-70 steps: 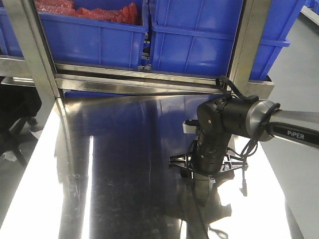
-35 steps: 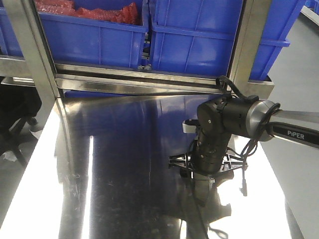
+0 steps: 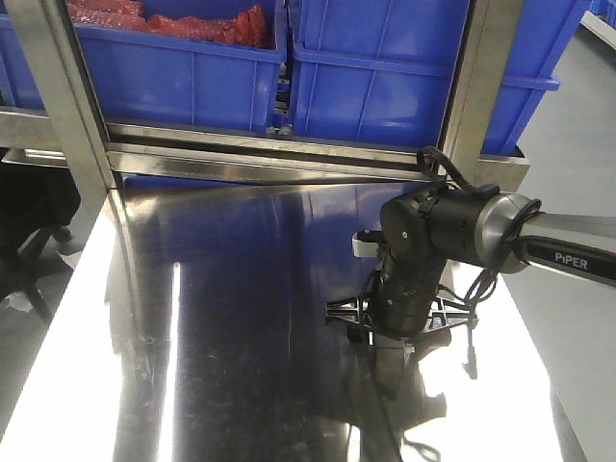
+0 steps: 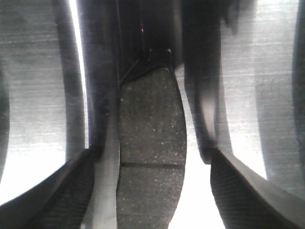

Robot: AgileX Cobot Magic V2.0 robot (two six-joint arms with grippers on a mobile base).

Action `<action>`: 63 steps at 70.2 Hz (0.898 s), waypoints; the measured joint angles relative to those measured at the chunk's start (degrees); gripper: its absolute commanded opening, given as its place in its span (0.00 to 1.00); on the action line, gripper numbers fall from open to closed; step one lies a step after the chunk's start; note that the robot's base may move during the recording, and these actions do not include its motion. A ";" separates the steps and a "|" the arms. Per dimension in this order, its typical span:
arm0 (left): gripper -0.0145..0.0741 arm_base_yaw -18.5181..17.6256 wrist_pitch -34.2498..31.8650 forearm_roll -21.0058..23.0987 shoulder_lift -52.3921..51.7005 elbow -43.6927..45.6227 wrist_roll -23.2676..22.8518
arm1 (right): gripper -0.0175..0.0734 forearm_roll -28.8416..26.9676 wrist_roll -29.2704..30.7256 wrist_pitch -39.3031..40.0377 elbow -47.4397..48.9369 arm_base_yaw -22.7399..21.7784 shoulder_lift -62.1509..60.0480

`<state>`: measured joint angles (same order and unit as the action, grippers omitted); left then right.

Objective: Move and align brake pads A on conveyor
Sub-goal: 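Lift the brake pad off the table with the right gripper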

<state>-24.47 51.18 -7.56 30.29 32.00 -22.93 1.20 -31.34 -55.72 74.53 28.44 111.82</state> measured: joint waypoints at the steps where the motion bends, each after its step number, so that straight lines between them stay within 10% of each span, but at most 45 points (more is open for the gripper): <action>1: 0.15 0.00 0.00 0.00 0.00 0.00 0.00 | 0.74 0.00 0.00 0.00 0.00 0.00 0.00; 37: 0.15 0.00 0.00 0.00 0.00 0.00 0.00 | 0.71 -0.32 0.07 -0.62 0.52 0.00 1.52; 63: 0.15 0.00 0.00 0.00 0.00 0.00 0.00 | 0.40 -0.19 0.01 -0.56 0.59 0.00 1.52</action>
<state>-24.47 51.18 -7.56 30.29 32.00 -22.93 1.01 -31.33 -56.28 75.12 28.44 113.33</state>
